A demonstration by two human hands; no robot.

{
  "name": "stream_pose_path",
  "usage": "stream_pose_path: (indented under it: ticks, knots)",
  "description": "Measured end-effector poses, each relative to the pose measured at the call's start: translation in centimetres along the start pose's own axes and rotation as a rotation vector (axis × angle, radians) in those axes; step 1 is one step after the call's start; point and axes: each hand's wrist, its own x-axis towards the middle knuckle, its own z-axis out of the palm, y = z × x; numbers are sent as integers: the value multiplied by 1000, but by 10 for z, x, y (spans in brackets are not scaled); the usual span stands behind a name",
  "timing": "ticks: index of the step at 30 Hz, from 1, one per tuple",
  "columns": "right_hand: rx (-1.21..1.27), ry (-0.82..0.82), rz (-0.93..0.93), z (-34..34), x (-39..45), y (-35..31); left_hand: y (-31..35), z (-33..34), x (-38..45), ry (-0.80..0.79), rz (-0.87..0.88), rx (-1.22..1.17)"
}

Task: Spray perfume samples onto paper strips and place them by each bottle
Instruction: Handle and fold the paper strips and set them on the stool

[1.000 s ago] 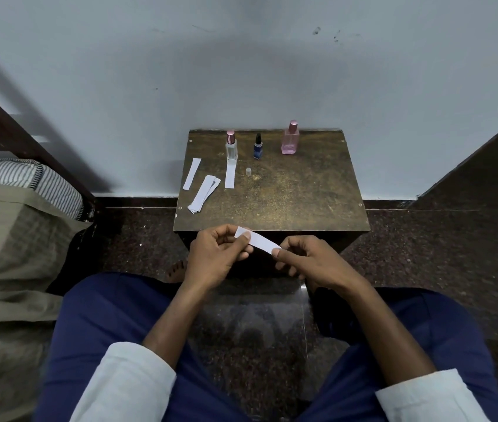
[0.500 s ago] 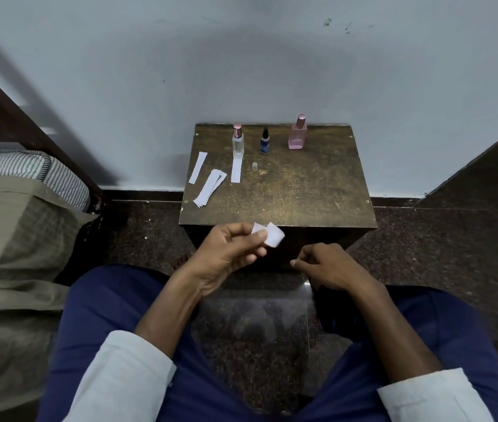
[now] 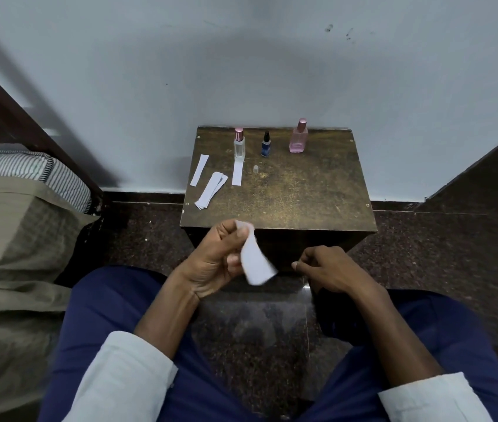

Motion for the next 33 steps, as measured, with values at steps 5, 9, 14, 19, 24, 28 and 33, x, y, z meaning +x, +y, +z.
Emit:
stream_pose_path:
  ticks: [5, 9, 14, 19, 24, 28, 33]
  knots:
    - [-21, 8, 16, 0, -1, 1, -14, -22, 8, 371, -7, 1041]
    - [-10, 11, 3, -1, -2, 1, -2, -5, 2, -1, 60, 93]
    - [-13, 9, 17, -1, -2, 0, -16, -29, 11, 357, -141, 973]
    - [-1, 15, 14, -3, -3, -1, -5, -15, 4, 5, -33, 291]
    - [-3, 7, 15, -3, -4, -2, -13, -21, 4, 93, -71, 635]
    - [3, 5, 10, -4, -4, -1, -8, -13, 5, -52, 0, 366]
    - [-22, 21, 6, -2, -2, -1, -15, -15, 7, -17, -25, 527]
